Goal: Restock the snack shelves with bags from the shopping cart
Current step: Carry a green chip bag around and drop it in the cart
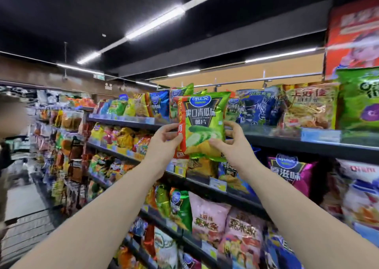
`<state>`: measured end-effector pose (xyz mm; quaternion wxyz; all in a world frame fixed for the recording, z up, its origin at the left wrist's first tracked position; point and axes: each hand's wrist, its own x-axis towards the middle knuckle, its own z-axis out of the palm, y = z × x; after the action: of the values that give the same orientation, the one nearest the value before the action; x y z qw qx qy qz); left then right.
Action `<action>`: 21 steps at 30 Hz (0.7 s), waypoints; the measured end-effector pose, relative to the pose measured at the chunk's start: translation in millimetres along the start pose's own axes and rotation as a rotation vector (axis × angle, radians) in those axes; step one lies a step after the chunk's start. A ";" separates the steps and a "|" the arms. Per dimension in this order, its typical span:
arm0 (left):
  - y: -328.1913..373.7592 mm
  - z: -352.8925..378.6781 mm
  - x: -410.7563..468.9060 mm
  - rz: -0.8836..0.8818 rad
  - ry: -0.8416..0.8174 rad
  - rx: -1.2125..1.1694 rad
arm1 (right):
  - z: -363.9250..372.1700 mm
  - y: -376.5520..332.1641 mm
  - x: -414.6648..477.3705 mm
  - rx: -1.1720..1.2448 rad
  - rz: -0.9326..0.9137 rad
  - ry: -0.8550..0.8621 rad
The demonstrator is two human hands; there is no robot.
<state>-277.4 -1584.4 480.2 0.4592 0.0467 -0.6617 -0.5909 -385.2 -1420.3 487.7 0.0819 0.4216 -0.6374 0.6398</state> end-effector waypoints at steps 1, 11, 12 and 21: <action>-3.9 4.0 15.9 0.022 -0.009 0.005 | -1.0 3.1 14.4 -0.024 -0.023 0.015; -33.6 46.3 189.8 0.182 -0.123 -0.003 | -0.1 21.0 157.0 -0.276 -0.231 0.110; -37.1 51.0 206.5 0.198 -0.130 -0.018 | 0.9 23.0 169.9 -0.298 -0.234 0.127; -102.5 80.3 274.4 0.383 -0.235 0.062 | 9.6 53.4 221.8 -0.568 -0.036 0.303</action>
<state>-537.4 -1721.4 556.9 0.4813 -0.1347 -0.7252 -0.4735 -555.3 -1534.1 589.1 0.3015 0.2930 -0.7635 0.4902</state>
